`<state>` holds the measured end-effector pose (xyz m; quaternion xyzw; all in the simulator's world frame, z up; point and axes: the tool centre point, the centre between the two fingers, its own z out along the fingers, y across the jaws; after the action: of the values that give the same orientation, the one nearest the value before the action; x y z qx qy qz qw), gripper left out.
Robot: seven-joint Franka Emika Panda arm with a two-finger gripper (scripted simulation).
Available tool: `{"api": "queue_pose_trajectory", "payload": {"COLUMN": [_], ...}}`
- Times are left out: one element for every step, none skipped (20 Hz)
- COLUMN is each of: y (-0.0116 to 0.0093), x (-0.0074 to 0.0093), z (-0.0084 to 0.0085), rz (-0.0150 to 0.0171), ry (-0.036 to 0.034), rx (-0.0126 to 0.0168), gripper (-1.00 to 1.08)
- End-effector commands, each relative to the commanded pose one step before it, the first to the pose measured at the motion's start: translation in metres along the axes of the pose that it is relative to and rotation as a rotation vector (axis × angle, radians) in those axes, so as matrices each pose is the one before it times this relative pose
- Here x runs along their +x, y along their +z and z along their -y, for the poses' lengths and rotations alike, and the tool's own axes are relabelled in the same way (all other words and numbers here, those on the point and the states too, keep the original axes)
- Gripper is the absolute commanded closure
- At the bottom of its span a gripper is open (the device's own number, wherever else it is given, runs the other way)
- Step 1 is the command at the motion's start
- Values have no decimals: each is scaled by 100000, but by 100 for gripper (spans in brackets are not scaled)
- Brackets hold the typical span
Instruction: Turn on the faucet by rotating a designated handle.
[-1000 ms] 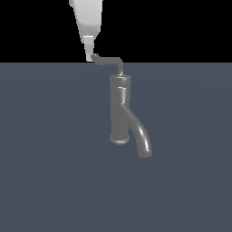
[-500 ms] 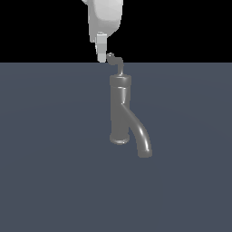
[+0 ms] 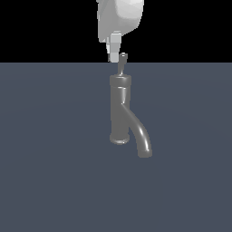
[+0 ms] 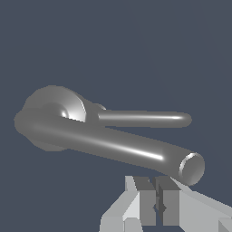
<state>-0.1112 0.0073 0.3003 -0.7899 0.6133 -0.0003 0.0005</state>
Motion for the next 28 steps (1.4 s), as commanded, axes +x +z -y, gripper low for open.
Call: {"api": "queue_pose_trajectory", "payload": {"y": [-4, 1, -1, 1, -1, 1, -2, -2, 0, 0, 7, 1, 1, 1, 1, 1, 1, 1, 0, 0, 0, 0, 0, 0, 0, -1, -1, -1], "x": [2472, 630, 619, 626, 616, 623, 611, 609, 615, 0, -2496, 373, 375, 375, 368, 373, 370, 369, 369, 371, 364, 366, 365, 364, 360, 363, 358, 357], "z": [-425, -84, -82, -83, -80, -81, -78, -76, -75, 0, 659, 198, 197, 197, 199, 196, 197, 197, 196, 194, 197, 195, 194, 194, 195, 192, 193, 193], "rz": [-3, -3, -3, -3, -2, -2, -2, -1, 0, 0, 36, -3, -3, -3, -3, -3, -3, -3, -3, -2, -2, -2, -2, -2, -2, -1, -1, -1], "ry": [2112, 116, 95, 116, 95, 117, 95, 95, 117, 0, -4082, 176, 182, 182, 169, 182, 176, 176, 176, 182, 169, 176, 176, 176, 169, 176, 169, 169], "rx": [95, -28, -22, -27, -22, -27, -21, -21, -25, 0, -218, 8, 8, 8, 8, 8, 8, 8, 8, 8, 8, 8, 8, 8, 8, 9, 8, 9], "gripper": [108, 108, 108, 108, 108, 108, 108, 108, 108, 108, 108, 108, 108, 108, 108, 108, 108, 108, 108, 108, 108, 108, 108, 108, 108, 108, 108, 108]}}
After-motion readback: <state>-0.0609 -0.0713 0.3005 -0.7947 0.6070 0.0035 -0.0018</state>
